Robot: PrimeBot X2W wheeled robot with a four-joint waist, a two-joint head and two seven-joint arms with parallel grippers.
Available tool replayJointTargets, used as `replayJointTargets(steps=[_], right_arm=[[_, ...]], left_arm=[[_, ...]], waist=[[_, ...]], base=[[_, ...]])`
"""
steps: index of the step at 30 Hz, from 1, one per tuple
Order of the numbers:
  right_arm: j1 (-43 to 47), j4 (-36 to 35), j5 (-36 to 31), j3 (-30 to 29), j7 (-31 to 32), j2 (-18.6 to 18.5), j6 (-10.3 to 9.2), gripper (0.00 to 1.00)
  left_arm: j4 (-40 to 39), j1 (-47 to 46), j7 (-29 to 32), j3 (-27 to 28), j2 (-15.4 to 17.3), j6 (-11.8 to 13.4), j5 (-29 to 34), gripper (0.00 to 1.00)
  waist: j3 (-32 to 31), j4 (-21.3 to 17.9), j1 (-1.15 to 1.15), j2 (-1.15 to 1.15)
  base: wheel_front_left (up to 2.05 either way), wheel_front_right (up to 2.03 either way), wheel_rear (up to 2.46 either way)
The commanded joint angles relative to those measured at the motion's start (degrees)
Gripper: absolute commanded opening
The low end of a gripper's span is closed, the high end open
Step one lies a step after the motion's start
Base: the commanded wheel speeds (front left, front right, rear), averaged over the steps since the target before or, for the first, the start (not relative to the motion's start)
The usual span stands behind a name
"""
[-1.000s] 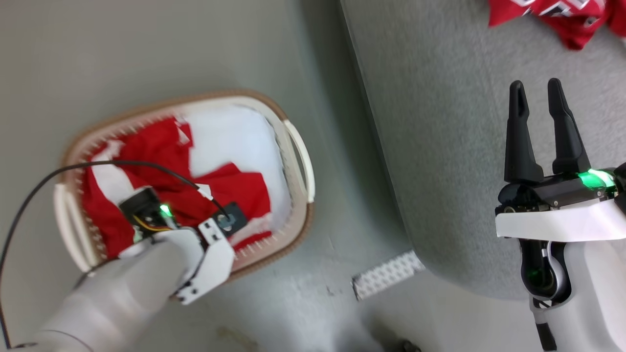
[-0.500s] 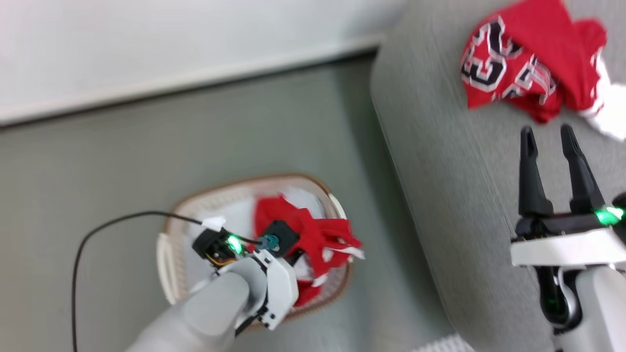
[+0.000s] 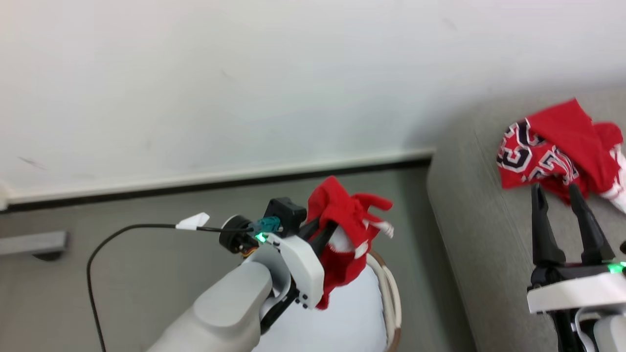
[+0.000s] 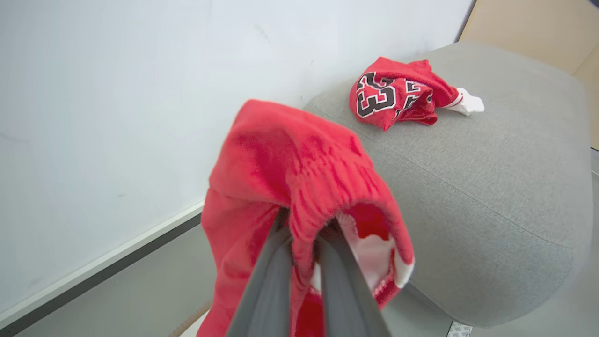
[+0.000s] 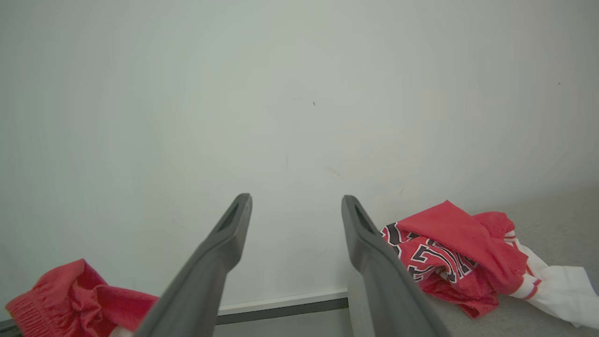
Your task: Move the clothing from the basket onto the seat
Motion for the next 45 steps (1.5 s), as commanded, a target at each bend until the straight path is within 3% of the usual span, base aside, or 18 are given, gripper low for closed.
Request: replayJointTargets(steps=[1,12,24,35,40,45], right_arm=[[1.7,-0.4,0.4,-0.2,0.3,-0.5,-0.13,1.00],[4.9,-2.4,1.1,1.5,2.0,0.3,-0.13,1.00],[5.0,-4.1,0.6,3.7,3.1,0.6,-0.13,1.00],[3.0,-9.3,1.1,16.4,9.5,2.6,-0.13,1.00],[1.1,-6.5,1.9,22.1,9.8,2.9,-0.13,1.00],[-2.1,1.0,0.0,24.5,10.5,2.9,-0.13,1.00]], left_arm=[[-1.5,0.1,-0.4,0.5,0.9,0.6,0.0,0.00],[-16.7,-1.3,1.4,7.1,5.0,4.1,-4.3,0.00],[-26.3,1.6,5.1,8.0,8.1,7.6,-5.9,0.00],[-29.2,2.9,6.6,7.3,8.1,8.2,-6.9,0.00],[-29.3,2.6,7.2,6.5,7.3,7.7,-7.0,0.00],[-29.6,3.2,7.6,4.7,6.0,7.0,-6.6,0.00]], waist=[[-4.4,3.6,0.02,0.00],[-7.7,6.1,0.02,0.00],[-7.3,6.7,0.02,0.00],[-7.0,7.3,0.02,0.00],[-7.1,8.8,0.02,0.00],[-7.4,11.2,0.02,0.00]], base=[[0.00,0.00,0.00],[0.00,0.00,0.00],[0.00,0.00,0.00],[0.00,0.00,0.00],[0.00,0.00,0.00],[0.00,0.00,0.00]])
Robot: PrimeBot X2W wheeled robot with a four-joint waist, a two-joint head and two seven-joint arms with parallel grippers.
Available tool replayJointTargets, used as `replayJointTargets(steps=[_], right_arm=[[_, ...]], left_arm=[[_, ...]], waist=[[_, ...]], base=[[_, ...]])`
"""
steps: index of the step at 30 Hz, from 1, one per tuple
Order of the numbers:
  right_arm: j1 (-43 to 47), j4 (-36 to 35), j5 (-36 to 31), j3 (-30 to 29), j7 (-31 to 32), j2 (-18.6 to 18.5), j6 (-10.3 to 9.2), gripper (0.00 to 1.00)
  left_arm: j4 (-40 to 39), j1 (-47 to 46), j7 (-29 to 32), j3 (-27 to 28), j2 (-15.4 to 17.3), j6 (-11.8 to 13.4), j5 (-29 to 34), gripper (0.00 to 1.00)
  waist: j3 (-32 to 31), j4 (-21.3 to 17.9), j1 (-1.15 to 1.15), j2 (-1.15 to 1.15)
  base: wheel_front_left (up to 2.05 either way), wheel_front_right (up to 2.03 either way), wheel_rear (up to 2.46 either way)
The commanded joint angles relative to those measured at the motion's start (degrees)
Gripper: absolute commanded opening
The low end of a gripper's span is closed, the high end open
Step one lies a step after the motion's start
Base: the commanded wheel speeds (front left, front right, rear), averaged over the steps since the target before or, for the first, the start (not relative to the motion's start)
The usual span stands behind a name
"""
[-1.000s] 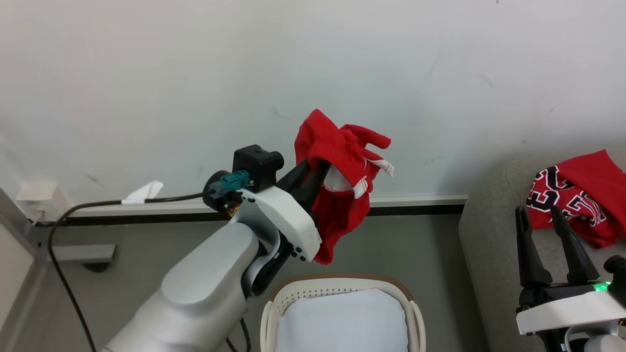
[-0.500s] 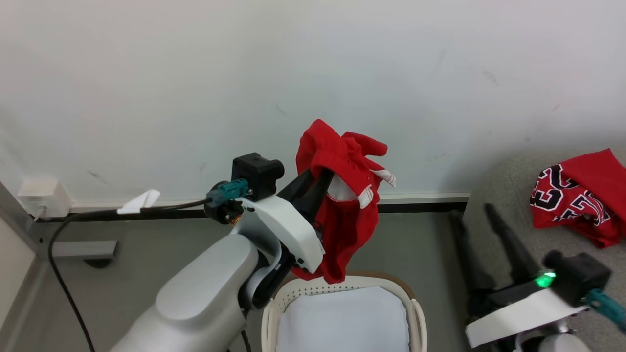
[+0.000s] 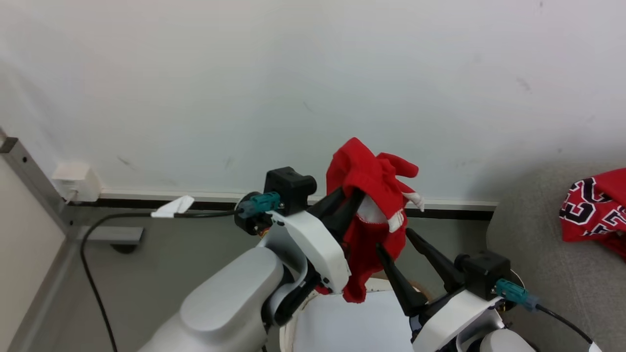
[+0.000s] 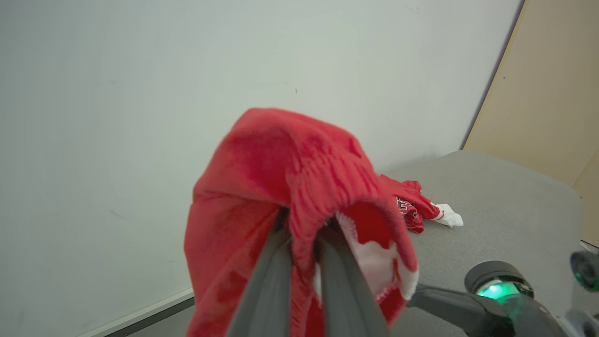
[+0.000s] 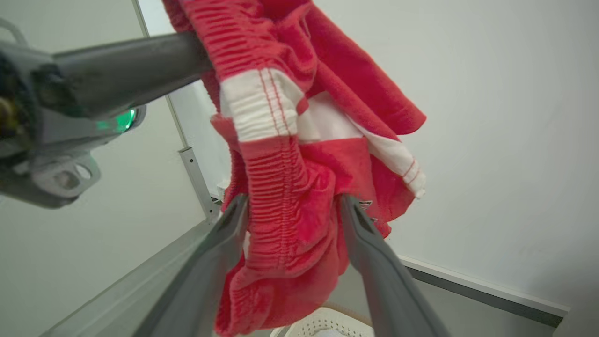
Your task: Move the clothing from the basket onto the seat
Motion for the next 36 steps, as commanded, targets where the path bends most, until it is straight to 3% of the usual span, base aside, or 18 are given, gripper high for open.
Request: replayJointTargets(steps=[1,14,15,16,17,24,31,32,33,34,36], right_arm=[[-1.1,0.9,-0.4,0.1,-0.4,-0.2,-0.13,1.00],[-7.0,16.7,-0.7,2.0,-4.9,-0.5,-0.13,1.00],[-7.3,17.6,-0.3,2.3,-5.6,-0.4,-0.13,0.87],[-7.6,18.5,0.1,2.5,-6.1,-0.3,-0.13,0.39],[-7.8,19.3,0.4,2.8,-6.7,-0.3,-0.13,0.00],[-8.8,22.5,3.2,4.6,-9.0,-0.4,-0.13,0.00],[-8.6,21.0,6.4,2.9,-11.4,-1.2,-0.13,0.00],[-8.5,20.5,6.6,2.4,-11.5,-1.4,-0.13,0.00],[-8.5,20.2,6.8,1.9,-11.7,-1.7,-0.13,0.00],[-8.5,19.8,7.1,1.3,-11.9,-2.0,-0.13,0.00],[-8.5,19.1,7.1,0.0,-12.0,-2.7,-0.13,0.00]], left_arm=[[-0.2,0.8,0.0,-0.1,-0.2,-0.3,0.5,0.00],[-2.7,3.7,2.0,-5.2,-3.1,-2.9,-0.5,0.00],[-2.8,3.9,2.2,-5.5,-3.2,-2.9,-0.6,0.00],[-2.9,4.1,2.3,-5.7,-3.2,-2.9,-0.7,0.00],[-2.9,4.3,2.3,-5.8,-3.1,-2.8,-0.7,0.00],[-2.7,4.8,2.0,-5.2,-2.1,-1.9,-1.3,0.00],[-2.2,6.1,1.5,-4.9,-1.3,-1.1,-1.9,0.00],[-2.1,6.3,1.4,-4.9,-1.2,-0.9,-1.9,0.15],[-2.2,6.5,1.3,-5.0,-1.1,-0.8,-1.9,0.63],[-2.6,6.6,1.1,-5.0,-1.1,-0.8,-1.8,1.00],[-3.2,7.0,0.8,-5.3,-1.0,-1.1,-1.6,1.00]], waist=[[-0.2,1.2,0.00,0.00],[-1.3,9.3,0.00,0.00],[-1.4,9.7,0.00,0.00],[-1.6,10.1,0.00,0.00],[-1.7,10.4,0.00,0.00],[-2.2,10.8,0.00,0.00],[-2.2,8.6,0.00,0.00],[-2.1,8.1,0.00,0.00],[-2.0,7.5,0.00,0.00],[-1.9,6.9,0.00,0.00],[-1.6,5.6,0.00,0.00]], base=[[0.00,0.00,0.00],[0.00,0.00,0.00],[0.00,0.00,0.00],[0.00,0.00,0.00],[0.00,0.00,0.00],[0.00,0.00,0.00],[0.00,0.00,0.00],[0.00,0.00,0.00],[0.00,0.00,0.00],[0.00,0.00,0.00],[0.00,0.00,0.00]])
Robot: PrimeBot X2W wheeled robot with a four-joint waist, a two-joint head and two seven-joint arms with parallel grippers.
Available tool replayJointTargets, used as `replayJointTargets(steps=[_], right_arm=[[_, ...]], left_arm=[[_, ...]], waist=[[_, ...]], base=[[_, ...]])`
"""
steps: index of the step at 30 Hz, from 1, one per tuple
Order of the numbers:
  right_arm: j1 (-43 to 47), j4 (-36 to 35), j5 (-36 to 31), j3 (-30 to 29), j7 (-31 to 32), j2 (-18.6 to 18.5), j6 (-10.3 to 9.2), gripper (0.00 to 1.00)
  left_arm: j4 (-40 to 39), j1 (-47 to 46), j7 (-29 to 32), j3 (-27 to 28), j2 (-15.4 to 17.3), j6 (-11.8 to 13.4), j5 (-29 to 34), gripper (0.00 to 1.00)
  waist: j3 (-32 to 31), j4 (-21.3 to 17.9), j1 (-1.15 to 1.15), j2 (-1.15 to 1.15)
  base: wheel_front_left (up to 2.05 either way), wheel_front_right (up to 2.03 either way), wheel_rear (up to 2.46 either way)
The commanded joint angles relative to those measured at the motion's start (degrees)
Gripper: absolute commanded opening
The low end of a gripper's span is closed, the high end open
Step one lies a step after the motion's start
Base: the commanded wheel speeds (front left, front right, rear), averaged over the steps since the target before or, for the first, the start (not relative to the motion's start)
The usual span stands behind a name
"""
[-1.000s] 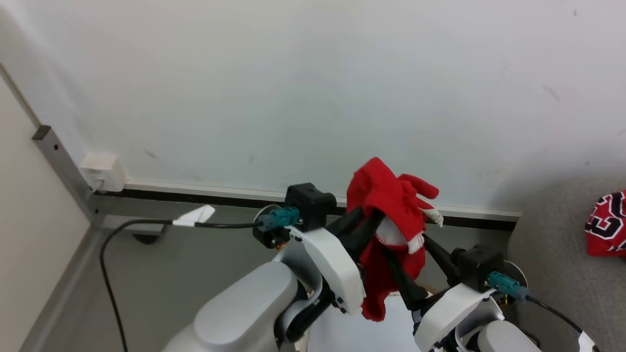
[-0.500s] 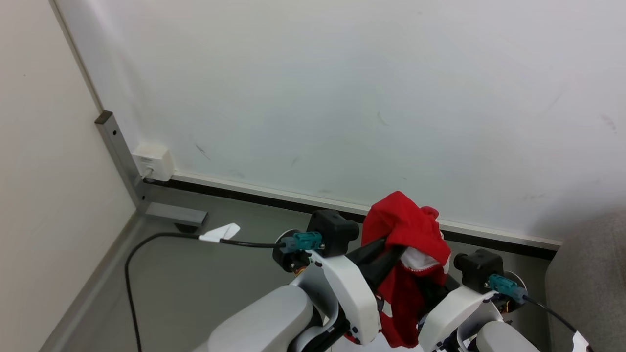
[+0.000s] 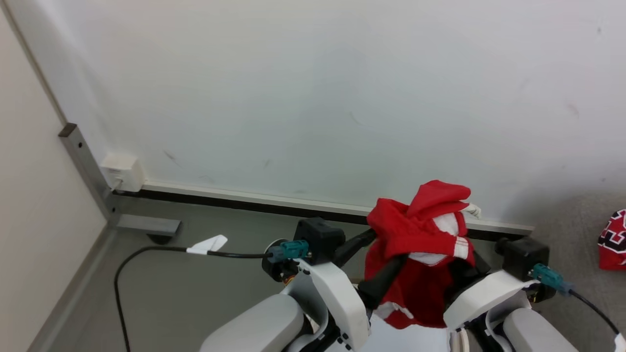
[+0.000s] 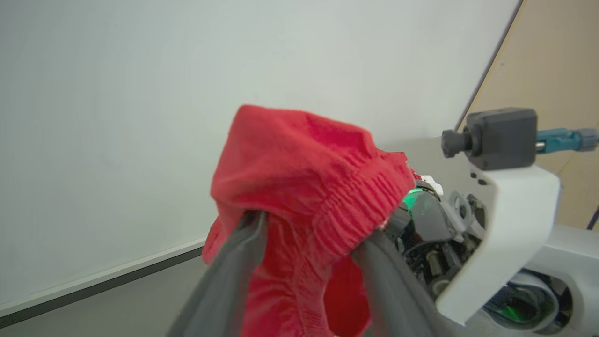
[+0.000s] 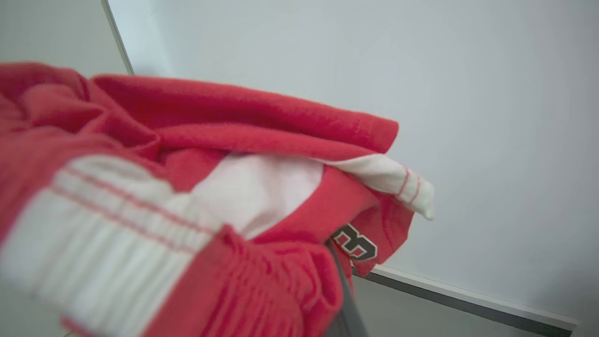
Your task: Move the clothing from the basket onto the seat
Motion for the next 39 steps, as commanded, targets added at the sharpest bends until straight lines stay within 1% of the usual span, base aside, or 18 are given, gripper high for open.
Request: replayJointTargets(steps=[1,4,8,14,17,18,19,24,29,34,39], right_arm=[[-0.6,-0.5,0.0,-1.2,-0.4,-1.0,-0.13,0.00],[-1.3,-1.4,-0.1,-3.6,-0.3,-1.7,-0.13,0.00],[-2.0,-2.7,-1.3,-7.2,0.3,-3.9,-0.13,0.00],[-1.5,-6.8,-3.1,-13.2,1.3,-6.2,-0.13,0.00],[-0.4,-9.6,-4.2,-15.9,2.4,-6.5,-0.13,0.00],[-0.4,-9.6,-4.2,-15.9,2.4,-6.5,-0.13,0.00],[0.2,-10.8,-4.5,-16.9,2.8,-6.5,-0.13,0.00],[3.1,-16.9,-6.8,-21.9,5.2,-5.8,-0.13,0.00],[7.4,-23.3,-8.9,-26.8,7.8,-3.9,-0.13,0.00],[10.7,-27.9,-9.7,-29.5,9.9,-1.4,-0.13,0.00],[12.0,-30.3,-10.3,-30.7,10.9,-0.1,-0.13,0.00]], left_arm=[[-0.5,1.1,-0.4,-0.2,0.3,-0.1,-0.4,1.00],[-1.3,1.6,0.0,-1.2,0.6,-0.4,0.1,1.00],[-2.1,2.2,-0.6,-1.7,0.9,-0.4,0.5,1.00],[-3.0,1.2,-2.3,-1.9,1.6,-0.5,2.1,1.00],[-3.3,0.7,-3.3,-1.8,2.2,-0.3,3.2,1.00],[-3.3,0.7,-3.3,-1.8,2.2,-0.3,3.2,1.00],[-3.5,0.5,-3.7,-1.9,2.4,-0.4,3.4,1.00],[-4.1,0.2,-4.4,-1.8,3.2,0.1,3.9,1.00],[-4.8,0.0,-5.0,-2.2,4.0,-0.1,5.0,1.00],[-4.4,-0.1,-5.4,-2.7,4.5,0.9,6.3,1.00],[-4.4,-0.4,-5.7,-2.9,4.4,1.1,6.8,1.00]], waist=[[0.5,-1.8,0.00,0.00],[1.3,-4.3,0.00,0.00],[2.4,-8.0,0.00,0.00],[4.9,-14.7,0.00,0.00],[6.0,-18.5,0.00,0.00],[6.0,-18.5,0.00,0.00],[6.4,-19.8,0.00,0.00],[7.9,-26.1,0.00,0.00],[9.3,-30.9,0.00,0.00],[10.3,-33.9,0.00,0.00],[11.0,-35.0,0.00,0.00]], base=[[0.00,0.00,0.00],[0.00,0.00,0.00],[0.00,0.00,0.00],[0.00,0.00,0.00],[0.00,0.00,0.00],[0.00,0.00,0.00],[0.00,0.00,0.00],[0.00,0.00,0.00],[0.00,0.00,0.00],[0.00,0.00,0.00],[0.00,0.00,0.00]])
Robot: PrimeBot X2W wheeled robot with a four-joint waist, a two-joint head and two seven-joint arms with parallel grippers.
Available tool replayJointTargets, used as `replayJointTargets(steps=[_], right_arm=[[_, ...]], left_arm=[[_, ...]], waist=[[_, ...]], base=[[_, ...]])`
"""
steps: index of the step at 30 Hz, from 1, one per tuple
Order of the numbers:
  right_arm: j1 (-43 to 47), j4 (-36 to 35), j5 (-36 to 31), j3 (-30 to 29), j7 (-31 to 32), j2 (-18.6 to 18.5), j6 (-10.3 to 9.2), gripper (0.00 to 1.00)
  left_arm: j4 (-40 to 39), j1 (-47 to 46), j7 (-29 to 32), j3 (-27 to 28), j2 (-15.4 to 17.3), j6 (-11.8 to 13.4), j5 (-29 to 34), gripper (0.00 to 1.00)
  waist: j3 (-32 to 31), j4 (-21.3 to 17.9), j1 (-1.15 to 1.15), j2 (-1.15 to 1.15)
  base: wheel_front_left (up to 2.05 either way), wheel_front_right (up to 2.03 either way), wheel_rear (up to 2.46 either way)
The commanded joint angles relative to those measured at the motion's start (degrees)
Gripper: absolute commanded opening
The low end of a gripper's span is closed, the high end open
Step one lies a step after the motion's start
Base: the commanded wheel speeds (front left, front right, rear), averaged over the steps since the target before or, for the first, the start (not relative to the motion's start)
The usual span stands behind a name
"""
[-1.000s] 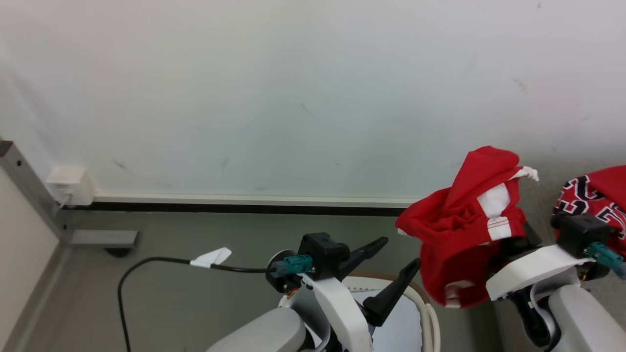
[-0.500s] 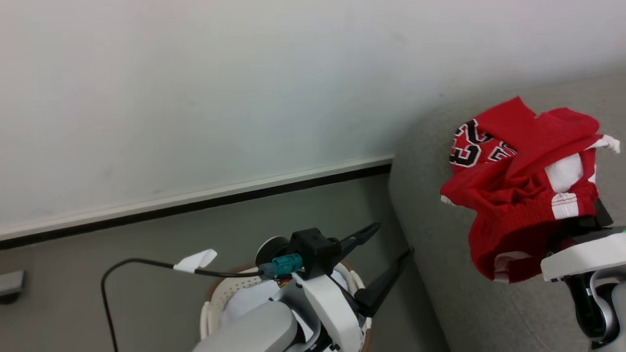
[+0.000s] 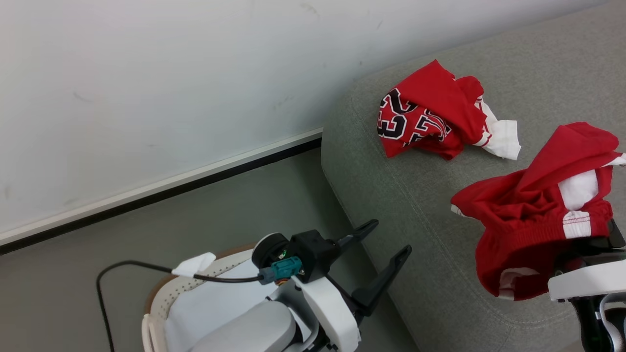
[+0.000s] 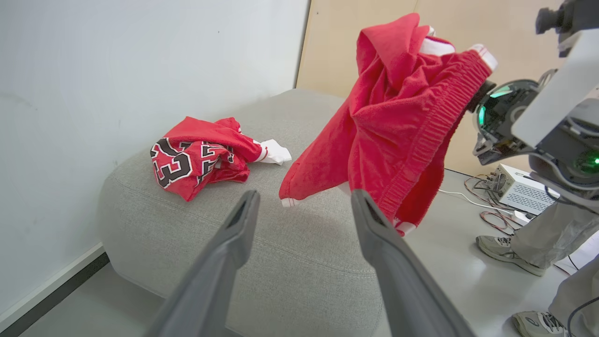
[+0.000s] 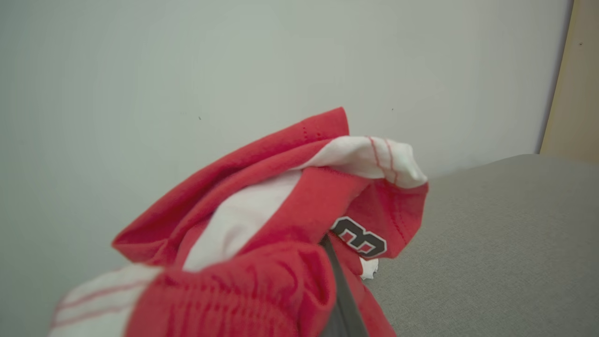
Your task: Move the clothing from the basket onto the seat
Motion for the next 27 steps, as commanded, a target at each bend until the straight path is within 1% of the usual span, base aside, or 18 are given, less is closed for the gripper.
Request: replayJointTargets(steps=[1,4,8,9,11,13,15,20,23,25,27], right_arm=[[0.6,-0.6,-0.3,-0.4,0.0,-0.1,-0.13,0.00],[-0.4,-1.6,1.3,-1.9,0.5,0.6,-0.13,0.00],[-4.3,-3.0,2.5,-4.8,1.6,-0.5,-0.13,0.00],[-5.4,-3.4,2.5,-5.7,2.1,-1.3,-0.13,0.00],[-8.6,-4.1,5.9,-7.2,2.6,-0.8,-0.13,0.00],[-11.8,-3.8,6.7,-9.4,3.5,-3.0,-0.13,0.00],[-15.1,-2.9,8.5,-11.8,4.4,-4.2,-0.13,0.00],[-21.3,2.0,7.2,-18.8,5.6,-10.0,-0.12,0.00],[-24.5,6.3,5.2,-22.1,5.2,-13.0,-0.12,0.00],[-26.6,9.8,4.4,-23.0,5.3,-15.2,-0.13,0.00],[-28.1,14.5,2.9,-22.8,6.9,-17.3,-0.13,0.00]], left_arm=[[0.1,-0.4,-0.1,-0.2,0.2,0.0,0.9,1.00],[0.0,-1.0,-0.1,-0.4,0.2,-0.2,1.4,1.00],[-1.1,-2.7,0.2,-0.3,0.9,-0.3,2.0,1.00],[-1.5,-3.2,0.5,-0.3,1.1,-0.3,2.2,1.00],[-2.4,-4.3,1.0,-0.3,1.5,-0.4,2.7,1.00],[-3.4,-5.4,2.0,-0.3,2.3,-0.4,3.1,1.00],[-4.6,-6.6,2.9,-0.3,3.1,-0.4,3.7,1.00],[-7.5,-8.8,4.6,0.1,5.2,-0.3,4.5,1.00],[-8.6,-9.6,5.1,0.6,6.7,-0.1,4.9,1.00],[-9.2,-10.0,5.5,1.0,7.4,0.0,4.8,1.00],[-9.7,-10.5,5.7,1.4,8.0,0.4,4.8,1.00]], waist=[[0.3,-0.2,0.00,0.00],[1.1,0.2,0.00,0.00],[4.3,1.6,0.00,0.00],[5.6,2.2,0.00,0.00],[8.2,3.3,0.00,0.00],[11.3,4.6,0.00,0.00],[14.4,5.9,0.00,0.00],[21.4,9.6,0.00,0.00],[24.4,11.3,0.00,0.00],[26.0,12.3,0.00,0.00],[27.5,13.2,0.00,0.00]], base=[[0.00,0.00,0.00],[0.00,0.00,0.00],[0.00,0.00,0.00],[0.00,0.00,0.00],[0.00,0.00,0.00],[0.00,0.00,0.00],[0.00,0.00,0.00],[0.00,0.00,0.00],[0.00,0.00,0.00],[0.00,0.00,0.00],[0.00,0.00,0.00]])
